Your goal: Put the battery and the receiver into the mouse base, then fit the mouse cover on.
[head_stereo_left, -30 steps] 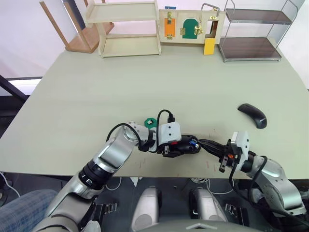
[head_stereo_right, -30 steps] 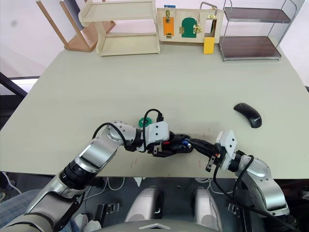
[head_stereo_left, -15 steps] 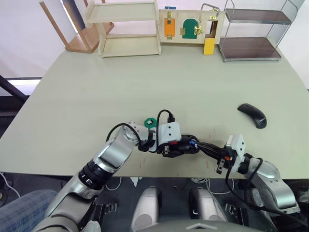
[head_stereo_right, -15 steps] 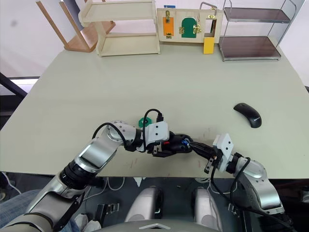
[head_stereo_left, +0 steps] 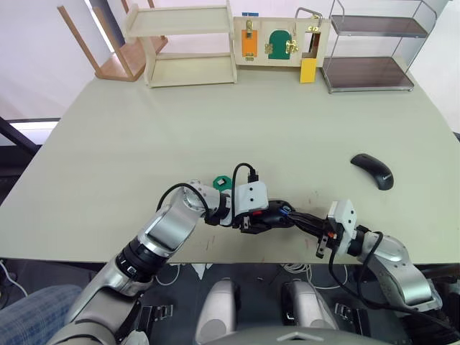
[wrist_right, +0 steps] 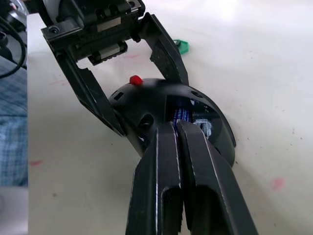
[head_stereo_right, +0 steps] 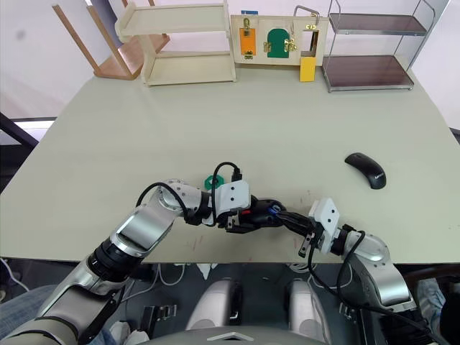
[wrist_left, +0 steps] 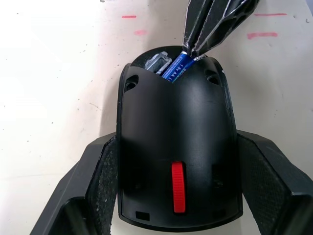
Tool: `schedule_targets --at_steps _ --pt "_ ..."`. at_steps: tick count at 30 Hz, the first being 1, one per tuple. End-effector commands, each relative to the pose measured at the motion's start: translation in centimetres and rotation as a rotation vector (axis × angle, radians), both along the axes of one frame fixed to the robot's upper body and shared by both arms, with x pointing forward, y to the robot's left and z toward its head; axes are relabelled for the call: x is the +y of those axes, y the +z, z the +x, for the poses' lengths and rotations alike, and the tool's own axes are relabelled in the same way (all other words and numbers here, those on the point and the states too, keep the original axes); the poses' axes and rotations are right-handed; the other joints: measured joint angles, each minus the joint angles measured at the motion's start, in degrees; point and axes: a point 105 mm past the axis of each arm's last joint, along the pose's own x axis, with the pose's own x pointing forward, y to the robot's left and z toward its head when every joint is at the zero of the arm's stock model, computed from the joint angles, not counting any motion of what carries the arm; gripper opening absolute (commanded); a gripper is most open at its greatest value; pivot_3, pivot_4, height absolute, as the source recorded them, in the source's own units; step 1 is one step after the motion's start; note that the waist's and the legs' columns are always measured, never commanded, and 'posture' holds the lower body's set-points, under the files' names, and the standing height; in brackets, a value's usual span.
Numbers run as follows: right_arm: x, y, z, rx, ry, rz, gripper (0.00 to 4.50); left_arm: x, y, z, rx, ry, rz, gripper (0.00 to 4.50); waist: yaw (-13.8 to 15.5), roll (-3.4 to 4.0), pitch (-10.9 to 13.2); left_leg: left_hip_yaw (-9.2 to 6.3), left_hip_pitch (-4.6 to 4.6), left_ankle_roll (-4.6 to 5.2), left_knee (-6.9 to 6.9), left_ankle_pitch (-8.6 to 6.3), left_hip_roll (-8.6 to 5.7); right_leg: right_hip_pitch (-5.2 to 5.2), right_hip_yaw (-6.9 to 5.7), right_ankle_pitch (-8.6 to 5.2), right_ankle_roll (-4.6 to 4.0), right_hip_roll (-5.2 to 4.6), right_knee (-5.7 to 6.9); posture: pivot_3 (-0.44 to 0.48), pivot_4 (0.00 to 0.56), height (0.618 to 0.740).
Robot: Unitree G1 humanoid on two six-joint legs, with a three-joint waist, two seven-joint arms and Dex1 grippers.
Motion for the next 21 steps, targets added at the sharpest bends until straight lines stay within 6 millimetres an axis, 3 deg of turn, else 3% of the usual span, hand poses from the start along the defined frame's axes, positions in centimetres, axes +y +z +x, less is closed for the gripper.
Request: schedule_targets --at_steps 1,11,21 --pt "-0.8 -3.5 -0.4 0.143 -0.026 -0.121 0.07 0.0 -1.1 -0.8 0.054 -0.017 0.021 2.95 -0.30 -0.03 -0.02 0.00 0.13 0.00 -0.01 0.00 0.00 0.10 0.03 -0.02 0.00 0.00 0.00 0.000 0.150 0.740" --pt "-1.5 -5.5 -0.6 0.268 -0.015 -0.247 0.07 -0.1 -1.1 -0.7 0.055 -0.011 0.016 2.95 -0.89 -0.37 -0.79 -0.16 0.41 0.00 -0.02 -0.01 0.04 0.37 0.05 -0.03 0.01 -0.02 -0.07 0.000 0.150 0.740" --pt "-1.6 -5.5 -0.5 0.277 0.002 -0.273 0.07 -0.1 -1.2 -0.6 0.053 -0.005 0.013 2.95 -0.94 -0.41 -1.19 -0.19 0.46 0.00 -0.04 -0.01 0.06 0.39 0.06 -0.03 0.01 -0.04 -0.12 0.000 0.150 0.740"
